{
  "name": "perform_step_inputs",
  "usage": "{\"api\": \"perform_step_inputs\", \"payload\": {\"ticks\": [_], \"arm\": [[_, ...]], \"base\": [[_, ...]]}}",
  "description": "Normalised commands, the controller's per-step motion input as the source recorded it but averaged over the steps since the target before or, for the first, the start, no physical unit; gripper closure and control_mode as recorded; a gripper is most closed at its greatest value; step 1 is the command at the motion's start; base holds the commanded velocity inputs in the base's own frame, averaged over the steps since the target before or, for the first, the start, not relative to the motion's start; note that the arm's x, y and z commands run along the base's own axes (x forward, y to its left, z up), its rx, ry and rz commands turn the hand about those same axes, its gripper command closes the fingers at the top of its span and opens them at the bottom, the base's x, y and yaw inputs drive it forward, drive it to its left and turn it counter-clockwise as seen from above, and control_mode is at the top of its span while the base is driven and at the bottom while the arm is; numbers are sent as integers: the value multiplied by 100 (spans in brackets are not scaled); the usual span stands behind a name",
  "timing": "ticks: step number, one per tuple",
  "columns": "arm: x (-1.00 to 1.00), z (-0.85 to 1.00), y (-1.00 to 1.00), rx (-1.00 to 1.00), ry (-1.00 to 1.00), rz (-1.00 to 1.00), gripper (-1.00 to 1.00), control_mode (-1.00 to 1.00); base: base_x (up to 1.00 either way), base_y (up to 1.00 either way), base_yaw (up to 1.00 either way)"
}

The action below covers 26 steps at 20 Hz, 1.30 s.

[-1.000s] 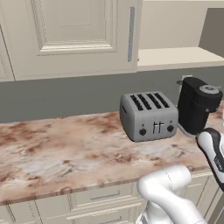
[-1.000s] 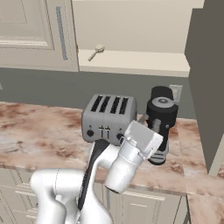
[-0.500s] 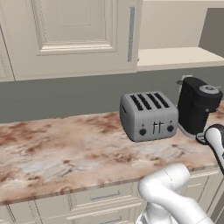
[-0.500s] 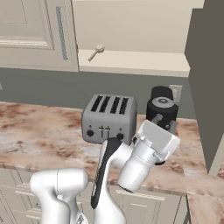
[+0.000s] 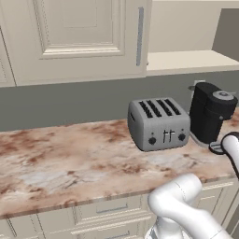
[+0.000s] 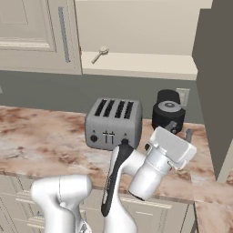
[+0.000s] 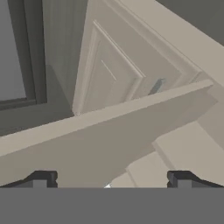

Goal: Pick up the bar soap and dish brush from the sink, and place them back in the cabinet, and close the cabinet doors.

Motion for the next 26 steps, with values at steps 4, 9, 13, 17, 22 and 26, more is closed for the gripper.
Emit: {"api": "perform_step_inputs", "payload": {"ticks": [4,9,13,17,22,26], "arm": [[0,-22,-45,0,-9,0,-100,-100],[0,-20,-35,0,-9,0,-100,-100],[0,-24,-30,0,-13,0,-100,-100],[0,-29,-27,0,-16,0,-100,-100],[0,-26,-30,0,-15,0,-100,-100],[0,-22,-29,0,-15,0,-100,-100]], "base": [[0,0,0],[0,0,0],[0,0,0],[0,0,0],[0,0,0],[0,0,0]]}}
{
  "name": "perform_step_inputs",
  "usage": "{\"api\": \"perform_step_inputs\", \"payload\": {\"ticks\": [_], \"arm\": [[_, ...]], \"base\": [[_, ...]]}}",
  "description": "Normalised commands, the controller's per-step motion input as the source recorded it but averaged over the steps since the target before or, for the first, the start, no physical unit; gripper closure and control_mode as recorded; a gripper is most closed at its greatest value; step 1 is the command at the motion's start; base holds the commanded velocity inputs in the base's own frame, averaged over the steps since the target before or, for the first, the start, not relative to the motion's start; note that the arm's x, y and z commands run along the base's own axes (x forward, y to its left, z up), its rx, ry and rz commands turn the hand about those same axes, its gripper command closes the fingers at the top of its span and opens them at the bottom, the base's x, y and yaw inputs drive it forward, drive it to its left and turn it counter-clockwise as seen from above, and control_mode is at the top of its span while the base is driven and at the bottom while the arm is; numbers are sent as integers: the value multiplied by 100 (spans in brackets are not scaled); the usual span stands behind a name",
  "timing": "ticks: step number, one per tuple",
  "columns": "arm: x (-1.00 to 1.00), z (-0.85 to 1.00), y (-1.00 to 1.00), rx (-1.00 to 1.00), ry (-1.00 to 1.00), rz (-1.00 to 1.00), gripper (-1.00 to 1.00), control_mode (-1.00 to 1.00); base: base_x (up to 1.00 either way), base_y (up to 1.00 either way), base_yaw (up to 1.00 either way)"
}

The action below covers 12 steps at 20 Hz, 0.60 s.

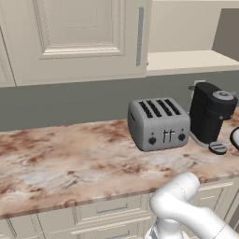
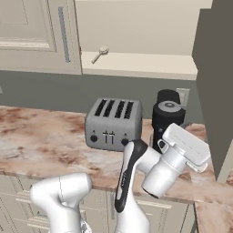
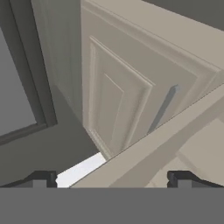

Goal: Pick up the bar soap and dish brush from the sink, and place them back in the cabinet, and close the cabinet doors.

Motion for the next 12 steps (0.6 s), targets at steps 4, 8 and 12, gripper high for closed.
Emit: {"api": "perform_step_inputs", "payload": {"ticks": [4,8,12], "arm": [[0,-23,-22,0,-14,0,-100,-100],[0,-21,-24,0,-13,0,-100,-100],[0,-18,-22,0,-13,0,-100,-100]], "base": [[0,0,0],[0,0,0],[0,0,0]]}}
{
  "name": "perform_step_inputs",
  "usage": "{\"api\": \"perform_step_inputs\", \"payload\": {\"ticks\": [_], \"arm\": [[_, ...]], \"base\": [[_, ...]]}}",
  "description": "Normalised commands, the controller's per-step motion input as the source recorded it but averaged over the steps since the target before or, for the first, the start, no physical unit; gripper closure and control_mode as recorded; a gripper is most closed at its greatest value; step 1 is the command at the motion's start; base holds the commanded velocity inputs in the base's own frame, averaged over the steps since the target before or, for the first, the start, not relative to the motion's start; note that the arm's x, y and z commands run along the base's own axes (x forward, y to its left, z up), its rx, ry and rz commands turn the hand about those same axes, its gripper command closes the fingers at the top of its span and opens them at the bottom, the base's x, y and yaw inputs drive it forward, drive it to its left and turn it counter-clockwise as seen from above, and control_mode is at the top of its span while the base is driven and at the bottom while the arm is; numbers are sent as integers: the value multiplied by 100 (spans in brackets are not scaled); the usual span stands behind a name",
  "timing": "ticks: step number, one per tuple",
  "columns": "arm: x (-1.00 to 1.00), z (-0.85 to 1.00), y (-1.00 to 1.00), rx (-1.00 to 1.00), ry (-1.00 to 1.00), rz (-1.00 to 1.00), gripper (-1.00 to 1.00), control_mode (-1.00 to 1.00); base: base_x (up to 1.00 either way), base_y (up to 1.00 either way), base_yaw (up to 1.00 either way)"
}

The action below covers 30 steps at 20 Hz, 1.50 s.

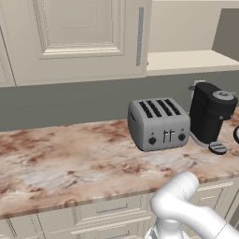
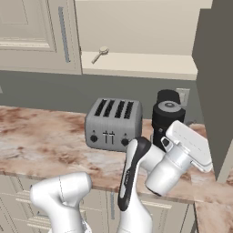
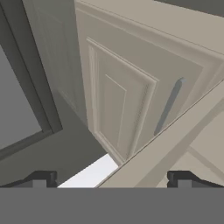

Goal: Pick up the bar soap and dish brush from the sink, and place them back in the cabinet, and close the cabinet doors.

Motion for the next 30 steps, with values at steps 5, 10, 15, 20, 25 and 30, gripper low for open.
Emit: {"api": "perform_step_inputs", "payload": {"ticks": [5,10,15,20,25,30], "arm": [[4,-7,-6,0,-13,0,-100,-100],[2,0,-10,0,-12,0,-100,-100],[4,-1,-11,0,-11,0,-100,-100],[2,-10,-8,0,-10,0,-100,-100],[0,-22,0,-1,-11,0,-100,-100],[0,-28,4,-8,-19,-2,-100,-100]], "base": [[0,0,0],[0,0,0],[0,0,0],[0,0,0],[0,0,0],[0,0,0]]}}
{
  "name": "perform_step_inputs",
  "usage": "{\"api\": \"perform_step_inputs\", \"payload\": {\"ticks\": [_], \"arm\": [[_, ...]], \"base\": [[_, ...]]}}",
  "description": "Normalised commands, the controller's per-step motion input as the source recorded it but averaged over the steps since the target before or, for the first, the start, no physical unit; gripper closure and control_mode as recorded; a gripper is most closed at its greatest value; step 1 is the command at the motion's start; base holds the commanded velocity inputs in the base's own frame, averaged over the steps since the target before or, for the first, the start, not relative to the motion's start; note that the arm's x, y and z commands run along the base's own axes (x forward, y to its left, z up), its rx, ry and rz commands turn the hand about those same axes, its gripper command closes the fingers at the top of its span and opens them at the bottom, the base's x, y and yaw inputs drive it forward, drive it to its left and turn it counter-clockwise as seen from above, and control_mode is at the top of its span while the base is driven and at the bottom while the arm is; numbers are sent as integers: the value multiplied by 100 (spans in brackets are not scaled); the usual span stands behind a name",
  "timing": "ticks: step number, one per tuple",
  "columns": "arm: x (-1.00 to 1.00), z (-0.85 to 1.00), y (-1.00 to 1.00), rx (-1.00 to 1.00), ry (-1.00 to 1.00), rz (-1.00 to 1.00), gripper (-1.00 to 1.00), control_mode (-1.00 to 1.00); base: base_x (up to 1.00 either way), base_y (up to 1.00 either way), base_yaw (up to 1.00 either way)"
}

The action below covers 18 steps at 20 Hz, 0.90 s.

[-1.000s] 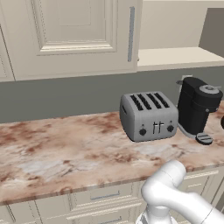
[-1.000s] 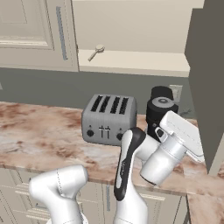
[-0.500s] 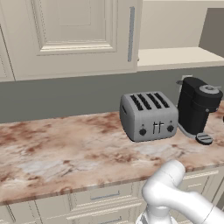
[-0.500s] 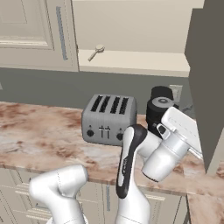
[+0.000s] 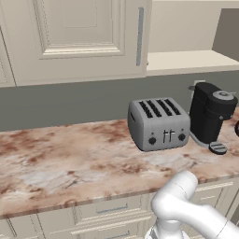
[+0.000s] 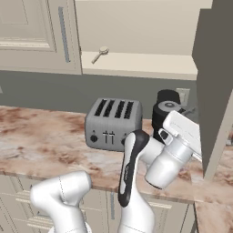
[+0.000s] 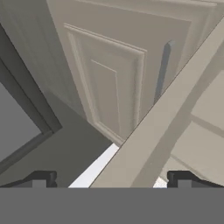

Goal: Pick up the bar soap and dish brush from the sink, and place them back in the cabinet, and close the cabinet doors.

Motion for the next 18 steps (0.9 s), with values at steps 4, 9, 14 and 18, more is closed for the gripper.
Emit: {"api": "perform_step_inputs", "payload": {"ticks": [4,9,14,18], "arm": [[-10,-15,28,-12,-26,-2,-100,-100],[-11,-15,41,-14,-29,-4,-100,-100],[-7,-10,37,-12,-30,-3,-100,-100],[0,-9,36,-12,-28,-3,-100,-100]], "base": [[0,0,0],[0,0,0],[0,0,0],[0,0,0]]}}
